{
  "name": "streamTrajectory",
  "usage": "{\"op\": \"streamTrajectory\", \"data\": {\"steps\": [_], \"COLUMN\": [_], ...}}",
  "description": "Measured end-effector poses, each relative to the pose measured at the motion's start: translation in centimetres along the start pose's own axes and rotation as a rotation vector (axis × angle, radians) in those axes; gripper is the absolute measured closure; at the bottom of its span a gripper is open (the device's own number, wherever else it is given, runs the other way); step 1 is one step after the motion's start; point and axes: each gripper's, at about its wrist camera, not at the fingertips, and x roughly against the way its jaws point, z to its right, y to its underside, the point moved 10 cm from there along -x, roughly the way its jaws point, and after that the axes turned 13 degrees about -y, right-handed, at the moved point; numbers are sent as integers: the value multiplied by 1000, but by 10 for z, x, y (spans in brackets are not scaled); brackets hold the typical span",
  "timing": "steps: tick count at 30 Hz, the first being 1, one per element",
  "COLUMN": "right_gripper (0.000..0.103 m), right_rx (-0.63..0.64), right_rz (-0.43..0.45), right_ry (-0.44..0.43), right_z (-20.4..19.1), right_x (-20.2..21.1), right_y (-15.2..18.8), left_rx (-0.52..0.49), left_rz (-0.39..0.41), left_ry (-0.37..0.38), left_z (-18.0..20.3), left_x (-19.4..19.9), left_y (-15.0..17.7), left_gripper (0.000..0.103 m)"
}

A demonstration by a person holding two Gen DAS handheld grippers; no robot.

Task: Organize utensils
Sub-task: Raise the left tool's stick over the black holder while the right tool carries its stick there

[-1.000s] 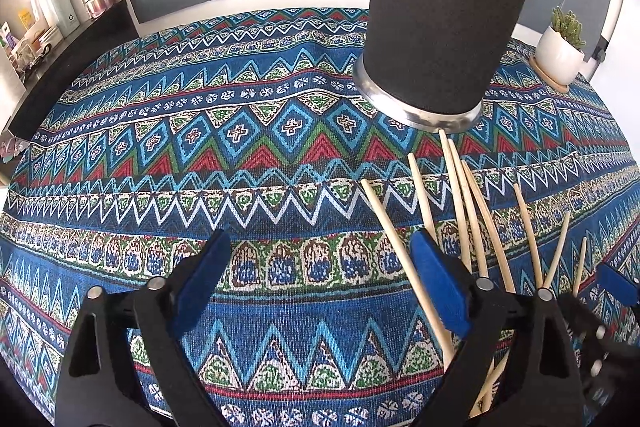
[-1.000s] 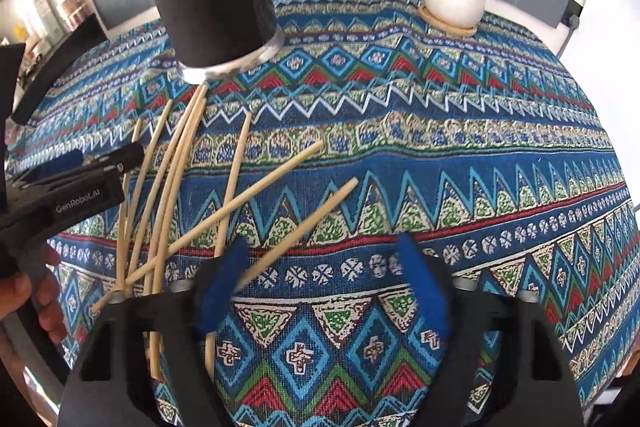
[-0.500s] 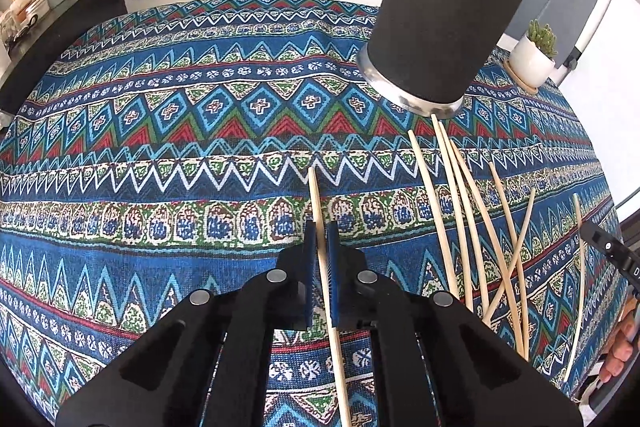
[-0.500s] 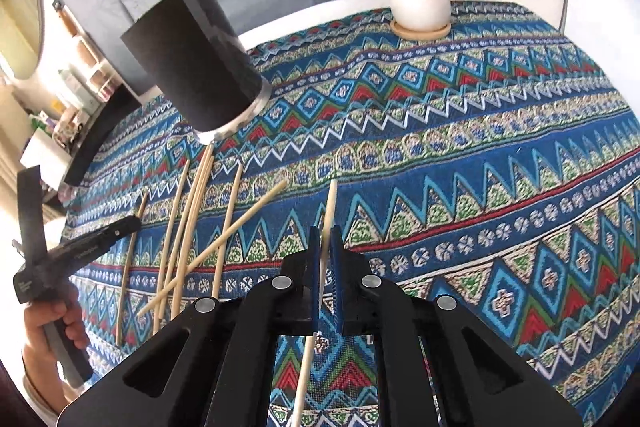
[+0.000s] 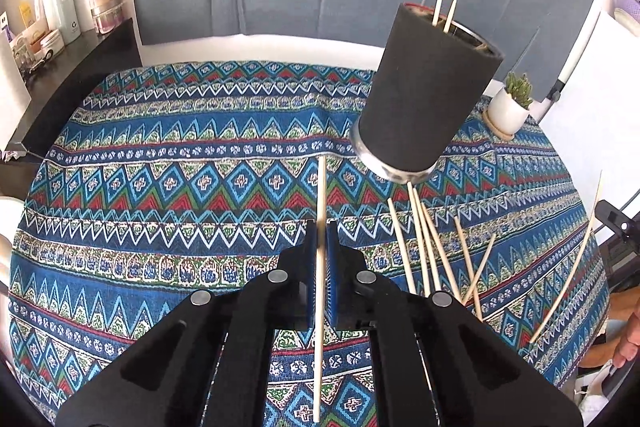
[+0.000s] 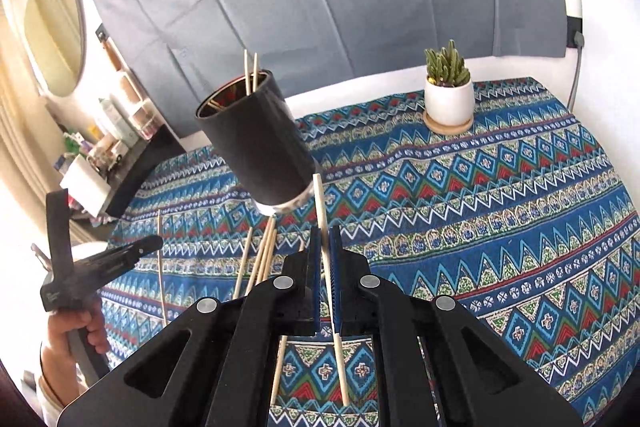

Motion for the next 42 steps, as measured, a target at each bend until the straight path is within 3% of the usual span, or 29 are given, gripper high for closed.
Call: {"op": "streamTrajectory", "data": {"steps": [4, 7, 14, 16, 17, 18, 20, 26, 29, 30, 32, 42], "right_gripper": [102, 102, 97, 86, 71, 66, 66, 72, 83, 90, 97, 98], "right_rx": [33, 60, 72, 85, 90, 98, 131, 137, 143, 144, 138, 122], "right_rz": [36, 48, -90, -147, -176, -192, -206, -297, -315, -322, -338, -273], "right_ry": [-28, -32, 16, 53, 68, 84, 139, 179, 208, 214, 200, 121], "right_z": [-16, -25, -16, -8, -4, 0, 9, 30, 35, 36, 37, 31], "right_x": [8, 10, -25, -41, -50, -57, -68, -99, -106, -109, -112, -96], "right_y": [-7, -13, 7, 21, 28, 34, 44, 69, 73, 75, 78, 52], "left_rx": [-16, -16, -46, -44, -45, -47, -51, -71, -76, -74, -74, -64], "left_rz": [109, 141, 178, 184, 189, 194, 198, 212, 219, 220, 225, 230], "left_ry": [22, 53, 62, 66, 66, 65, 62, 65, 61, 60, 61, 76], "left_z": [-2, 3, 14, 14, 15, 15, 16, 19, 19, 19, 19, 18], "left_x": [28, 42, 55, 57, 59, 61, 63, 68, 70, 70, 71, 69], "left_y": [-17, -24, -31, -33, -35, -35, -35, -38, -42, -44, -47, -66], "left_gripper": [98, 98, 98, 98, 98, 98, 98, 98, 98, 98, 98, 98]}}
